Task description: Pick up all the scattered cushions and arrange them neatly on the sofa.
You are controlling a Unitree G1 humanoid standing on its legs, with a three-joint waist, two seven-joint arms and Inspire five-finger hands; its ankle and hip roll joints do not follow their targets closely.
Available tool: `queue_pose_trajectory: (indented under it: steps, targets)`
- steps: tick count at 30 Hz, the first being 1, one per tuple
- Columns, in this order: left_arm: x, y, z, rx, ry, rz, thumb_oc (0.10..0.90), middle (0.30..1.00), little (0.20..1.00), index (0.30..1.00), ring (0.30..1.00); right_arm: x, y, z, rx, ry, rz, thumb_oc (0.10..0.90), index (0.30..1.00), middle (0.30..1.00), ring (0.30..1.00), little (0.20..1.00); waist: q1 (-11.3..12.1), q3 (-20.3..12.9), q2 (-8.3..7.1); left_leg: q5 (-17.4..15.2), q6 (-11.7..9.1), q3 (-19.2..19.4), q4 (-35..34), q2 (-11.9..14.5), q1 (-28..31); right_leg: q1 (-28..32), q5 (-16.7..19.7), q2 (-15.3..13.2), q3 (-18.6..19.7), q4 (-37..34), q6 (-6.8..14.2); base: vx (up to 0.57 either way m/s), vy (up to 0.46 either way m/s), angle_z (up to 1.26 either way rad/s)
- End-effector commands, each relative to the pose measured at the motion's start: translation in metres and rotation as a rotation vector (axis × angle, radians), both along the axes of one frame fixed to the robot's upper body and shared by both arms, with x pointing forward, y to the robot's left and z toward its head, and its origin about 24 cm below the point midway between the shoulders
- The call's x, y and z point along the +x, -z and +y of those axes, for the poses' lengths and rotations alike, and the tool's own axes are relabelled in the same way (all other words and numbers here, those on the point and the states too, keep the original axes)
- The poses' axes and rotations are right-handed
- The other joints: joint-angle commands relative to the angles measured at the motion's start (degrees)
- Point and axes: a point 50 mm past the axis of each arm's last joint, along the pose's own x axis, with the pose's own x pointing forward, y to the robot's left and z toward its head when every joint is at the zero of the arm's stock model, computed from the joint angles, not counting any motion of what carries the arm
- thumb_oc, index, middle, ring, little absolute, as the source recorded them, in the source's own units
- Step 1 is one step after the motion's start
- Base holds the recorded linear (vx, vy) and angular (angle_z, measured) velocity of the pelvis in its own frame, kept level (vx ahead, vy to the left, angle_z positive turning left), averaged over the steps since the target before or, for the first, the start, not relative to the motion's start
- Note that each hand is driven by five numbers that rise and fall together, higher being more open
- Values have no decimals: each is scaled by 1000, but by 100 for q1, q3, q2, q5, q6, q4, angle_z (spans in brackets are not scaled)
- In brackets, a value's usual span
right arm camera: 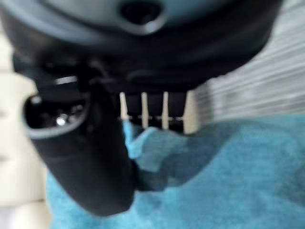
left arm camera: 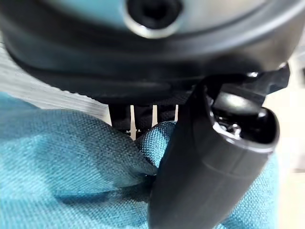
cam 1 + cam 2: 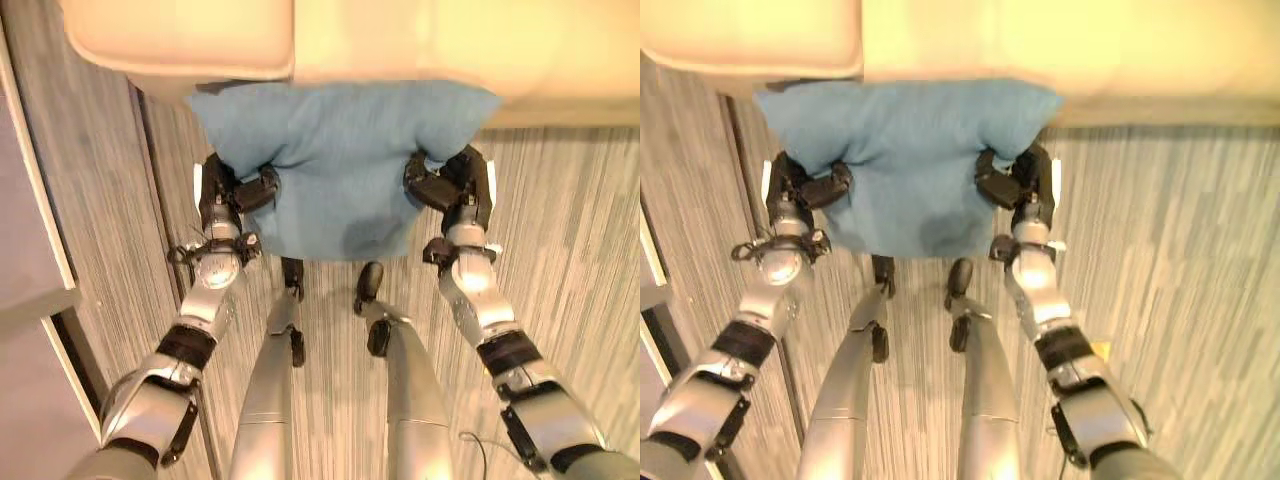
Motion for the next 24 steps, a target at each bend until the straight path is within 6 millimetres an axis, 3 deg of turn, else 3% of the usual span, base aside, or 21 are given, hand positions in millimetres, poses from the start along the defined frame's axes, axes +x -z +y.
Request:
queue_pose_trajectory:
  steps: [1,3,4,9,11,12,18,24]
  targets:
    - [-11,-42,-54,17,223,-271,400,300,300,300,300,-17,-50,45,4,-190,-313,400,300,300,300,300,-55,-422,81,-912,-216,-333,202,50,382,762,181,-41,279,-1010,649,-35,-58,2]
    - [-18,-27,-58,7,248,-245,400,300,300,300,300,-24,-36,43,11,-197,-289,400,300,300,300,300,-62,-477,71,-891,-266,-356,-21,33,826,1191,216,-27,220,-1253,656,-64,-71,-2]
    - [-23,-21,-58,2,261,-237,400,300,300,300,300,-29,-28,41,6,-193,-275,400,300,300,300,300,-65,-490,68,-682,-274,-347,-212,25,1051,1410,408,-13,144,-1483,619,-90,-61,-4]
    - [-44,20,-60,-39,324,-134,400,300,300,300,300,-50,16,35,-48,-210,-150,400,300,300,300,300,-89,-646,30,-576,-403,-369,-884,19,2414,2787,535,79,-68,-2348,668,8,-85,-2]
    - [-57,42,-54,-30,342,-67,400,300,300,300,300,-64,40,24,-78,-198,-65,400,300,300,300,300,-114,-730,2,-547,-430,-348,-1189,60,3231,3673,563,151,-154,-2780,691,113,-91,-6]
    - [-57,42,-54,-30,342,-67,400,300,300,300,300,-64,41,24,-78,-198,-65,400,300,300,300,300,-113,-719,2,-544,-430,-348,-1198,61,3253,3695,566,153,-155,-2790,691,121,-73,-4]
    - [-83,82,-33,-21,329,72,400,300,300,300,300,-94,81,-3,-110,-149,91,400,300,300,300,300,-176,-967,-67,-624,-482,-231,-1565,202,4743,5390,508,372,-226,-3492,691,131,-74,2]
    - [-100,102,-18,-21,294,146,400,300,300,300,300,-110,90,-19,-135,-114,131,400,300,300,300,300,-208,-1260,-162,-842,-408,-156,-1495,229,5499,6280,490,553,-102,-3887,648,130,-39,-5]
